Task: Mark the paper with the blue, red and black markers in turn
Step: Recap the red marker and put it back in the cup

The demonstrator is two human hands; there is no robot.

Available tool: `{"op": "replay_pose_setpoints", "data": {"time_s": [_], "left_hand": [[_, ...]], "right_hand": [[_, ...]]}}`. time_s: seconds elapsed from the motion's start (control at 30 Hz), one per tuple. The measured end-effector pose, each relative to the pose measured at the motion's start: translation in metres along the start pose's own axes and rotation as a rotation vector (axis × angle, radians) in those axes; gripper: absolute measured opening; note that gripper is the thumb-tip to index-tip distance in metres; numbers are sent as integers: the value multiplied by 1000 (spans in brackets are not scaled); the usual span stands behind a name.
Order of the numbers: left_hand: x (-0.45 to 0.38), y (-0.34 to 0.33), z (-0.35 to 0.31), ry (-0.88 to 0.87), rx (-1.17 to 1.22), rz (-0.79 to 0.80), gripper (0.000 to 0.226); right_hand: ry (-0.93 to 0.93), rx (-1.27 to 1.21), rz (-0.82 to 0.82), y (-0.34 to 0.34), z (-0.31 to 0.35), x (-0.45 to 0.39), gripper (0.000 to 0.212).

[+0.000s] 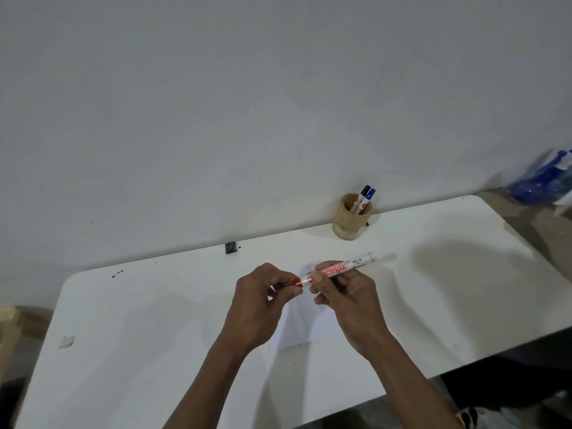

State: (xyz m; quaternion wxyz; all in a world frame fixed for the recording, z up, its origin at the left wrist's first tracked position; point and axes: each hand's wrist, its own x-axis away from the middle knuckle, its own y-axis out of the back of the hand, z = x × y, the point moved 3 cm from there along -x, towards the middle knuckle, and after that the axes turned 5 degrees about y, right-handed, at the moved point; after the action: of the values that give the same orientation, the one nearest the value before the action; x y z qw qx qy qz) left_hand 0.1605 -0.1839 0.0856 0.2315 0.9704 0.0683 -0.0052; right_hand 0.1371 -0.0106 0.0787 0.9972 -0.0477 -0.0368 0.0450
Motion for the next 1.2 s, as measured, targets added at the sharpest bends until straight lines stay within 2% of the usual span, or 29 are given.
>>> {"op": "replay_pose_setpoints", "data": {"time_s": [0.3, 0.43, 0.5, 0.63, 0.77, 0.83, 0.9, 0.97, 1.03, 1.13, 1.2], "left_hand": [[-26, -29, -12, -8, -50, 63, 7], [-42, -45, -20, 35, -95, 80, 10], [-54, -50, -25, 57, -98, 90, 13], [-86, -62, -43, 96, -13, 98, 12], [-119, -82, -70, 66, 5, 120, 4], [-133, -95, -80, 56, -2, 122, 3], [-145, -106, -85, 69, -7, 123, 7], [-154, -115, -84, 108, -18, 106, 24], [-161, -123, -74, 168, -50, 44, 44], [-169, -137, -52, 278, -128, -58, 60], [-174, -150, -40, 336, -153, -74, 72]], "right_hand": [[-14, -56, 14, 36, -2, -22, 10], [-59, -189, -116, 79, 9, -46, 22], [13, -8, -88, 103, 21, -63, 17], [69, 411, 155, 121, 32, -94, 18], [189, 554, 322, 125, 28, -118, 22], [246, 626, 344, 129, 24, -128, 19], [289, 692, 311, 134, 21, -139, 16], [343, 693, 248, 140, 20, -151, 13], [393, 621, 100, 147, 27, -162, 13], [363, 434, -117, 157, 38, -179, 56], [371, 350, -178, 158, 39, -192, 72]]}}
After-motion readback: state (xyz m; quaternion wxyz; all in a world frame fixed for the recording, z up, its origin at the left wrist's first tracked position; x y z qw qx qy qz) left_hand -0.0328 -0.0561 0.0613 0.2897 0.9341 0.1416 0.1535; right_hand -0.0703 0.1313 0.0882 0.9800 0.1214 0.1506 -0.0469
